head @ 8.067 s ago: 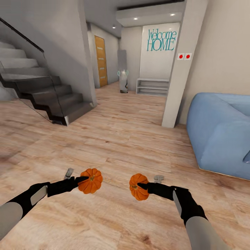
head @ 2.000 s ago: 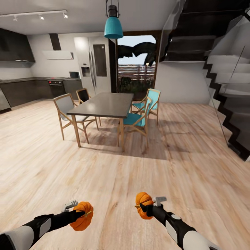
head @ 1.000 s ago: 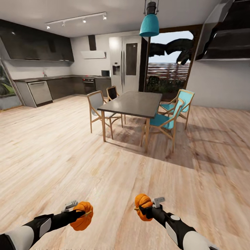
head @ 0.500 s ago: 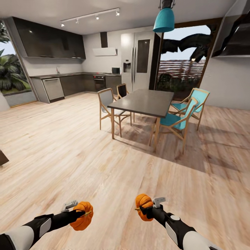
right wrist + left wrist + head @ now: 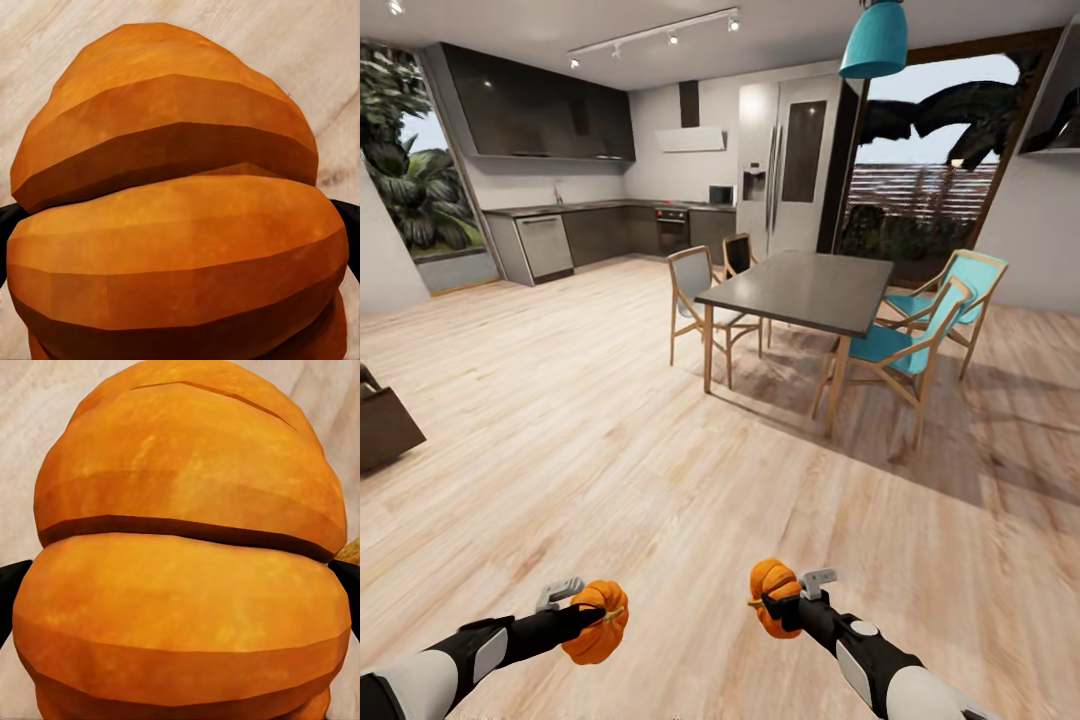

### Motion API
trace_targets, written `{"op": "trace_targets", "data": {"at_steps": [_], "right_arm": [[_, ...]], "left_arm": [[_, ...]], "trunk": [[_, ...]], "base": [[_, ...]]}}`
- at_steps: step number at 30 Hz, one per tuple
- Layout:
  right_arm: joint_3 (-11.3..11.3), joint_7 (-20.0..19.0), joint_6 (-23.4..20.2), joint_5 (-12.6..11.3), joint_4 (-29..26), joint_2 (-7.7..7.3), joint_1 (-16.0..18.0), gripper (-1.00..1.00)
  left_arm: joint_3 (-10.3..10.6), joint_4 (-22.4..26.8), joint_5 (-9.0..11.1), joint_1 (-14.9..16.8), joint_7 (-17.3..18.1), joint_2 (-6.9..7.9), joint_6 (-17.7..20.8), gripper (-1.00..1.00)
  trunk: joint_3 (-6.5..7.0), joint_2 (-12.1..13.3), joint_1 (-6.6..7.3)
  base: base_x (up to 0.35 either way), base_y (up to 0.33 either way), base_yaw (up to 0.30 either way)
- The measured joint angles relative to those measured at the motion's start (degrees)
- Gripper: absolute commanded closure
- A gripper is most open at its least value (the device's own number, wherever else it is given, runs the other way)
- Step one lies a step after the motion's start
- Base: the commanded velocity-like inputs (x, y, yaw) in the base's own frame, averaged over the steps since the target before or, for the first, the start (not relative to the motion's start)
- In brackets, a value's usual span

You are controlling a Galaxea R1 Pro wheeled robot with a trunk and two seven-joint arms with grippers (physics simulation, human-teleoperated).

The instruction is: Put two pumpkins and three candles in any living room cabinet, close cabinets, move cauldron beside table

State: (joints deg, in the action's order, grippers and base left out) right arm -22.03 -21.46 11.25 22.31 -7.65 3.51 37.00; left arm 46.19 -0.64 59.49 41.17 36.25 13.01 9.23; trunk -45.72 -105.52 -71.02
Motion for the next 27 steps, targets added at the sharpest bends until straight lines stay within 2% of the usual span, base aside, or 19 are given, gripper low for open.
{"op": "trace_targets", "data": {"at_steps": [27], "right_arm": [[0.00,0.05,0.09,0.01,0.01,0.00,0.00,1.00]], "left_arm": [[0.00,-0.07,0.01,0.02,-0.04,0.00,0.00,1.00]], "trunk": [[-2.13,0.00,0.00]], "base": [[0.000,0.000,0.172]]}}
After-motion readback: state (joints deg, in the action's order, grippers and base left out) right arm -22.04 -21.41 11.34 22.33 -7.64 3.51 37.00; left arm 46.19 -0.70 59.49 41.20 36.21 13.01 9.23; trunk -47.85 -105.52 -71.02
